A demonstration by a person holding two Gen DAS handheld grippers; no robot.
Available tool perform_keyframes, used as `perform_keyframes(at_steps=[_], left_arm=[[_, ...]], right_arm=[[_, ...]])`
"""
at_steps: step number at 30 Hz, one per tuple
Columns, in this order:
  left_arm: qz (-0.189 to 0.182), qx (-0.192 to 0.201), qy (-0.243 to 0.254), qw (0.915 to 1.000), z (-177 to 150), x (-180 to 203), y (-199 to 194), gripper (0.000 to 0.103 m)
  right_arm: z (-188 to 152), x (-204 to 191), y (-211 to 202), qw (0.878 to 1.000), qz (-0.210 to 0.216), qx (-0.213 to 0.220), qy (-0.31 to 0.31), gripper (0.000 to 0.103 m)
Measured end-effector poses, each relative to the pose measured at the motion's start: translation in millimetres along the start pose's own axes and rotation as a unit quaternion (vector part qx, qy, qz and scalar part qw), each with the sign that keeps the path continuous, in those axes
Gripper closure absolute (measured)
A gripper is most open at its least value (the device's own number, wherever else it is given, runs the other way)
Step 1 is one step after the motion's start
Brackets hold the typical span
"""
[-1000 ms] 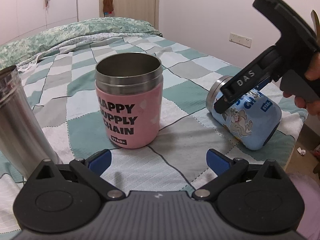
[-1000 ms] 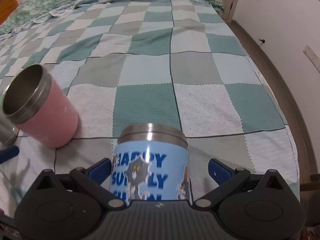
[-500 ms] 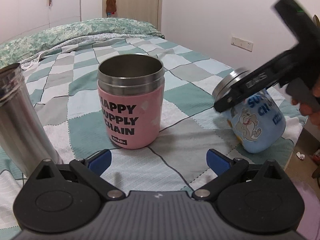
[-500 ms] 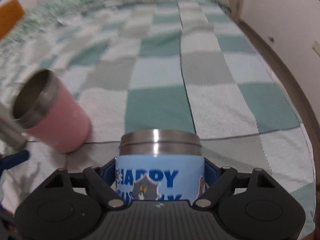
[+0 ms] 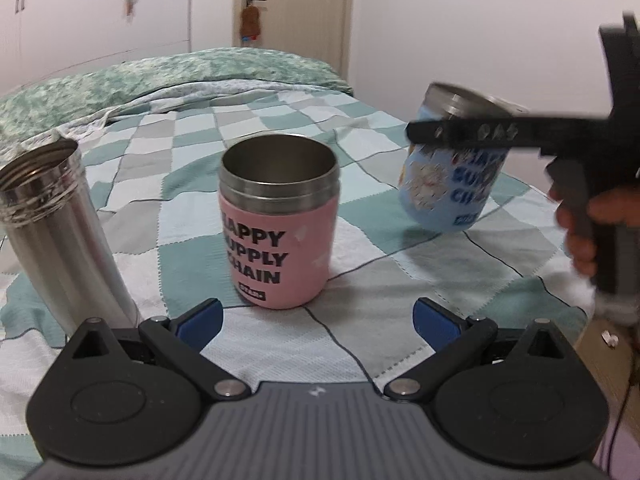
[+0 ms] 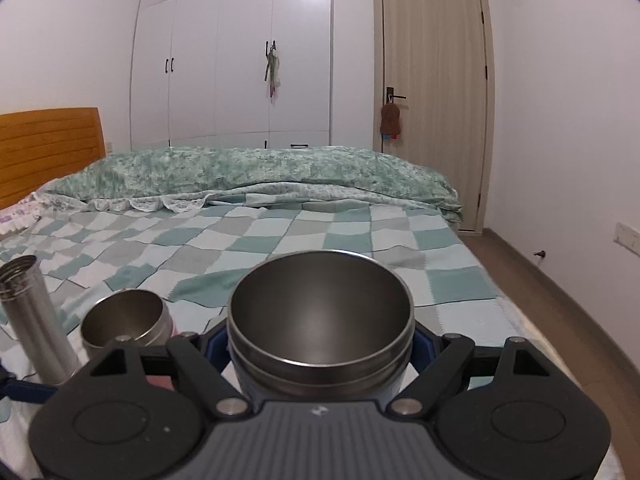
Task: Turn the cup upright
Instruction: 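Grasp the blue cup with the right tool and lift it upright, then lower the upright blue cup beside the pink cup and open the right tool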
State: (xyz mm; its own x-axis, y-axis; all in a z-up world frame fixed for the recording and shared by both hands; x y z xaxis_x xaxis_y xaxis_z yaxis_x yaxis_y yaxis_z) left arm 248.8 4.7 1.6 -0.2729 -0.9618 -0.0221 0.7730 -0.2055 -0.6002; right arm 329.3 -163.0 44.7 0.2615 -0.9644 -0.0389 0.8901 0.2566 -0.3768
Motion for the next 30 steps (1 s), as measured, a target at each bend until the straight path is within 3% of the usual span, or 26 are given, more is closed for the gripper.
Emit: perform_keyframes(at_steps=[6,7,13,14,16,25,30], left_arm=[[0.021,-0.01,-0.011,0.9997,0.4,-8.6,10.3,0.0],[0.023,-0.01,-0.011,0.9996,0.3,-9.4,11.7,0.0],[0.035,-0.009,-0.016,0.9992,0.5,-12.6,9.6,0.0],[0.035,-0.007,-0.018,0.9992,0.7,-12.3,7.8,0.0],[0.037,-0.001,-0.021,0.9991,2.1,-11.5,0.6,0.0],[0.051,0.059,-0.033,0.9964,6.1,2.3,-69.7,0.0],[0.083,0.102,-0.054,0.9898,-13.3,11.4,-107.8,0.0]], right_arm=[[-39.5,-1.7,34.7,1.0,-0.001,-0.001,-0.004,0.02],[-42.7,-2.8,31.9,1.0,0.0,0.021,-0.014,0.02],[-41.0,-6.0,31.2,1.0,0.003,0.018,-0.024,0.019],[-39.5,-5.0,29.0,1.0,0.006,0.016,-0.019,0.012],[-35.1,-4.3,15.5,0.999,0.015,0.029,-0.008,0.0],[-21.3,-24.5,-97.9,0.993,0.034,0.107,-0.042,0.0],[-48.3,-41.2,-159.1,0.989,0.034,0.128,-0.059,0.0]])
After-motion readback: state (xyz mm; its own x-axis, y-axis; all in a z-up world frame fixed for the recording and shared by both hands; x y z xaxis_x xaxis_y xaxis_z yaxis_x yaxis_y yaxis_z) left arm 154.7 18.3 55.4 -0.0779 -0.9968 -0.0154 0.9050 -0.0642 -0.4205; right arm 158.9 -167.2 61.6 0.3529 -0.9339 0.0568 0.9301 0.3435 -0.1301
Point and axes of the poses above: each gripper's, at about its wrist camera, not at the fingertips, and y roughly the way its jaws point, x to its right, z to its top, the point moved 7 cm from there along y, roughly the way its jaws point, and after that the axes turned 6 degrees about z, right-handed, at the moved point
